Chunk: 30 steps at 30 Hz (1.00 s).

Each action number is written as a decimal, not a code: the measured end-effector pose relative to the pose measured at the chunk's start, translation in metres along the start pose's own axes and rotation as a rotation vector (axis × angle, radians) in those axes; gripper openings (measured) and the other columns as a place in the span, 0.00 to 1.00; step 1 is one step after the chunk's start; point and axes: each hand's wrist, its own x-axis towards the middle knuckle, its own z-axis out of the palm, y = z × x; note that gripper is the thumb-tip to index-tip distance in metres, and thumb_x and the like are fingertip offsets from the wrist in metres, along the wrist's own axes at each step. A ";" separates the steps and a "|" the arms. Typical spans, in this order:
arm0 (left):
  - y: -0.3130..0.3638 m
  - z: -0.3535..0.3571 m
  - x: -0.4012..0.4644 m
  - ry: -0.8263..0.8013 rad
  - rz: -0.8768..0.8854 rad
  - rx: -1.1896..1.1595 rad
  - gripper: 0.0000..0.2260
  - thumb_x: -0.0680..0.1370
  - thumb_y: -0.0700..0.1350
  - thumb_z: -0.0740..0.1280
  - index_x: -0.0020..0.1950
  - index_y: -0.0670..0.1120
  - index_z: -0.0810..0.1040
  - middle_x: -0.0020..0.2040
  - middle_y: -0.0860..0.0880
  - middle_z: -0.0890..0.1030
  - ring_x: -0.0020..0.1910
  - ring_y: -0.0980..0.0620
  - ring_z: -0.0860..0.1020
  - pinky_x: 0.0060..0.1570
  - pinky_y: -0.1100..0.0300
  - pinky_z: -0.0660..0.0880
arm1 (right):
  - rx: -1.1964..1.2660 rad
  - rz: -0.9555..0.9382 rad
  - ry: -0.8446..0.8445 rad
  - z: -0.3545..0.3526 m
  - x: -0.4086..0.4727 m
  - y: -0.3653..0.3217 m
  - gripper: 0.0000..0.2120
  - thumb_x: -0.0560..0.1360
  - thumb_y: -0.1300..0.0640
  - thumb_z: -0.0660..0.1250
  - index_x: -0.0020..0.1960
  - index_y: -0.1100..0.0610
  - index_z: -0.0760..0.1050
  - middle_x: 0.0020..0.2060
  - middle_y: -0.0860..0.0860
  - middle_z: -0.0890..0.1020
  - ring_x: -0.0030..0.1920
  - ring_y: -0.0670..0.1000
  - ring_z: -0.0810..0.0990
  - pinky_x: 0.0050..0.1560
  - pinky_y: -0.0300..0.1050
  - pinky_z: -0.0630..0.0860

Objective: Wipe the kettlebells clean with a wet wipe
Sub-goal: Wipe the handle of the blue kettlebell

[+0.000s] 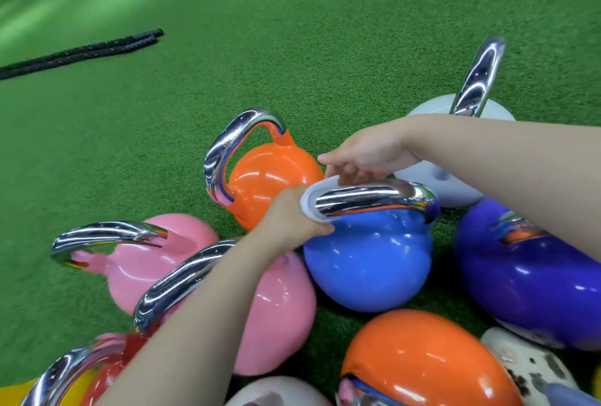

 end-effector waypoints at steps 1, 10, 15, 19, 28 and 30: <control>0.007 -0.005 0.004 -0.077 0.018 0.150 0.17 0.62 0.46 0.75 0.50 0.46 0.80 0.38 0.52 0.79 0.35 0.61 0.75 0.40 0.62 0.74 | 0.015 -0.007 0.013 0.000 -0.001 -0.002 0.19 0.80 0.44 0.51 0.47 0.57 0.73 0.38 0.53 0.78 0.34 0.50 0.75 0.38 0.44 0.71; 0.045 0.006 0.011 -0.044 0.128 0.709 0.25 0.63 0.68 0.68 0.48 0.51 0.74 0.48 0.51 0.80 0.50 0.48 0.78 0.41 0.58 0.70 | 0.008 -0.253 0.349 -0.001 -0.012 -0.004 0.10 0.79 0.61 0.57 0.40 0.57 0.72 0.35 0.53 0.76 0.33 0.49 0.75 0.35 0.39 0.72; 0.029 -0.009 -0.008 -0.098 0.077 0.394 0.35 0.57 0.68 0.71 0.57 0.49 0.73 0.48 0.53 0.79 0.47 0.53 0.77 0.45 0.59 0.73 | -0.077 -0.284 0.201 0.006 -0.018 -0.018 0.09 0.79 0.58 0.58 0.43 0.58 0.73 0.39 0.55 0.80 0.35 0.50 0.80 0.35 0.39 0.77; 0.009 -0.020 -0.025 -0.147 0.031 0.128 0.27 0.66 0.48 0.77 0.58 0.51 0.66 0.48 0.61 0.73 0.45 0.66 0.73 0.40 0.78 0.68 | -0.321 -0.210 0.126 0.017 -0.014 -0.032 0.14 0.80 0.52 0.58 0.50 0.61 0.75 0.36 0.53 0.78 0.34 0.49 0.78 0.34 0.37 0.78; 0.007 -0.044 -0.027 -0.249 -0.053 0.017 0.09 0.77 0.53 0.57 0.46 0.56 0.78 0.47 0.58 0.82 0.43 0.68 0.76 0.47 0.79 0.68 | -0.670 -0.059 -0.082 0.029 0.002 -0.046 0.16 0.79 0.47 0.57 0.41 0.56 0.75 0.37 0.51 0.80 0.41 0.53 0.78 0.46 0.45 0.76; 0.010 -0.048 -0.023 -0.295 -0.033 0.050 0.13 0.73 0.57 0.58 0.48 0.54 0.79 0.50 0.52 0.83 0.47 0.63 0.77 0.54 0.72 0.69 | -0.604 -0.074 -0.113 0.022 -0.003 -0.041 0.16 0.79 0.46 0.58 0.45 0.58 0.77 0.39 0.50 0.81 0.42 0.52 0.79 0.48 0.45 0.76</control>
